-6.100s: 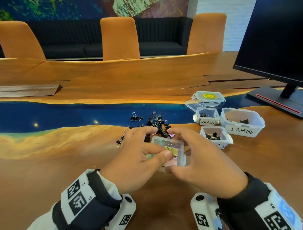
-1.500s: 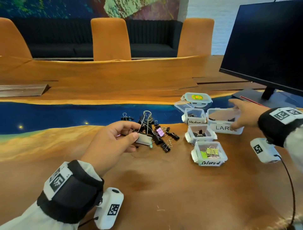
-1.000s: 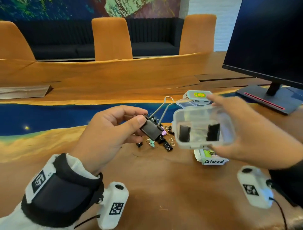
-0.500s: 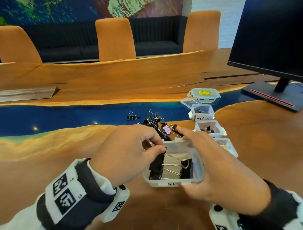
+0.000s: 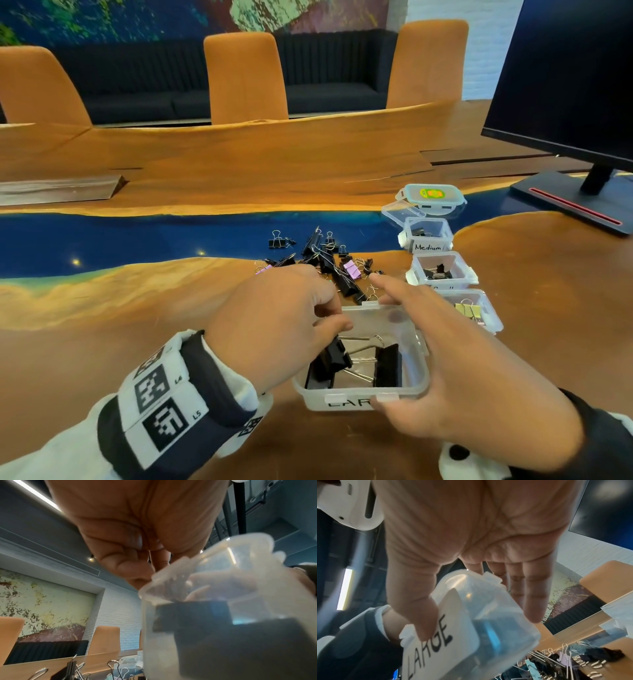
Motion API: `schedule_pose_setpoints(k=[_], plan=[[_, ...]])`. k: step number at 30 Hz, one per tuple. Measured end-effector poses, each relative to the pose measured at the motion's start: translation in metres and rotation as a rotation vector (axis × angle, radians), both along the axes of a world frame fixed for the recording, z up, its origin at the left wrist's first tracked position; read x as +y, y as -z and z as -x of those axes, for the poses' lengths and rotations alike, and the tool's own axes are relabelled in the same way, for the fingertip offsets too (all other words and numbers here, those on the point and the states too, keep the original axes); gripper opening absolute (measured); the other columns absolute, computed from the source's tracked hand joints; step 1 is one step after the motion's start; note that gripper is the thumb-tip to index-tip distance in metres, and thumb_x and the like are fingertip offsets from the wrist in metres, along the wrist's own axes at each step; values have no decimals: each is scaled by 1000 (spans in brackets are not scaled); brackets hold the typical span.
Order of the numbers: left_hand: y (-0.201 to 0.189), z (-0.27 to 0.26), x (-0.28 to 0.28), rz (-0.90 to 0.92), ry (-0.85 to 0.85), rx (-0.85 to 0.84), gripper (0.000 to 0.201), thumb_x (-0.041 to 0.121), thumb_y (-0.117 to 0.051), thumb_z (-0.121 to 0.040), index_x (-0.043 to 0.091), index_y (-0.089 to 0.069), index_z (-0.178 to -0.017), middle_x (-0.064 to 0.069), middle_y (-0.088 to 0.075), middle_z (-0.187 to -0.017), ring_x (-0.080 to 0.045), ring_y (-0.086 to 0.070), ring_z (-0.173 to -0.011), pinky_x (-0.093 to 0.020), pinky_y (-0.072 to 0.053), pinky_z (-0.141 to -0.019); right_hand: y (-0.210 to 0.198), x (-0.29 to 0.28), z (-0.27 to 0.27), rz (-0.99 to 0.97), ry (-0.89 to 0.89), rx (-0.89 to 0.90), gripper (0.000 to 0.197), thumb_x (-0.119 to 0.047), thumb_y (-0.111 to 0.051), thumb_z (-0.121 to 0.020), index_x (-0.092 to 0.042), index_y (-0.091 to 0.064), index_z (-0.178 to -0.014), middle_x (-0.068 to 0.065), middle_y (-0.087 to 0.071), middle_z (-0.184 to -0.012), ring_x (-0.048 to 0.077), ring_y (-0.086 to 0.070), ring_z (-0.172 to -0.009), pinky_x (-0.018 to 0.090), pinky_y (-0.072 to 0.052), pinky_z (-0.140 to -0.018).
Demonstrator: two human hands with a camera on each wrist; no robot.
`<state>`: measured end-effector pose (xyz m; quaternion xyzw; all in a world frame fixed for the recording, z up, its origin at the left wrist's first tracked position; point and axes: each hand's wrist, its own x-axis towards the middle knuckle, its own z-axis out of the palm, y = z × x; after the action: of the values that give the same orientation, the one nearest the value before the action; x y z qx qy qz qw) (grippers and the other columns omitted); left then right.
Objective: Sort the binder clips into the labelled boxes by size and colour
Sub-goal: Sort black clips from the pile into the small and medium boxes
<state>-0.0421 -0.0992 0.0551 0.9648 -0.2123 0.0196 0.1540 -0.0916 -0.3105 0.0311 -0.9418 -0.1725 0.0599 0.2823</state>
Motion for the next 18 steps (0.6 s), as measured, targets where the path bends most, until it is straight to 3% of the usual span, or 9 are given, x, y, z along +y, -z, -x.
schedule_pose_setpoints(k=[5, 8, 12, 15, 18], plan=[[-1, 0, 4, -13, 37, 74, 27, 67, -63, -83, 43, -73, -91, 19, -42, -97, 0, -41, -92, -21, -37, -72, -1, -1, 1, -3, 19, -21, 116, -58, -81, -63, -65, 4, -142, -39, -29, -136, -15, -33, -128, -1, -30, -97], [-1, 0, 7, -95, 70, 131, 31, 71, -59, -82, 49, -74, -97, 21, -36, -105, -4, -32, -102, -26, -38, -86, -3, 0, 2, 7, 17, -25, 117, -61, -80, -62, -67, 6, -141, -39, -29, -135, -15, -34, -127, 1, -34, -97], [1, -3, 7, -149, 119, 209, 29, 65, -50, -92, 58, -67, -114, 24, -29, -121, -8, -23, -116, -32, -31, -104, -5, 2, 2, 9, 4, -20, 113, -60, -79, -63, -68, 3, -140, -40, -28, -134, -13, -35, -126, 10, -40, -99], [4, -6, 11, 3, 99, 213, 25, 57, -55, -94, 59, -65, -116, 27, -29, -122, -3, -23, -117, -23, -28, -99, -5, 0, 1, 16, 15, -39, 109, -58, -77, -66, -66, 1, -142, -40, -26, -135, -8, -39, -125, 10, -41, -99], [4, -8, 15, 199, 78, 212, 11, 54, -68, -86, 56, -74, -95, 31, -37, -117, 3, -29, -118, -12, -29, -88, -6, -6, -3, 32, 29, -55, 108, -55, -77, -67, -66, 0, -141, -41, -24, -136, -11, -33, -128, -1, -32, -97]])
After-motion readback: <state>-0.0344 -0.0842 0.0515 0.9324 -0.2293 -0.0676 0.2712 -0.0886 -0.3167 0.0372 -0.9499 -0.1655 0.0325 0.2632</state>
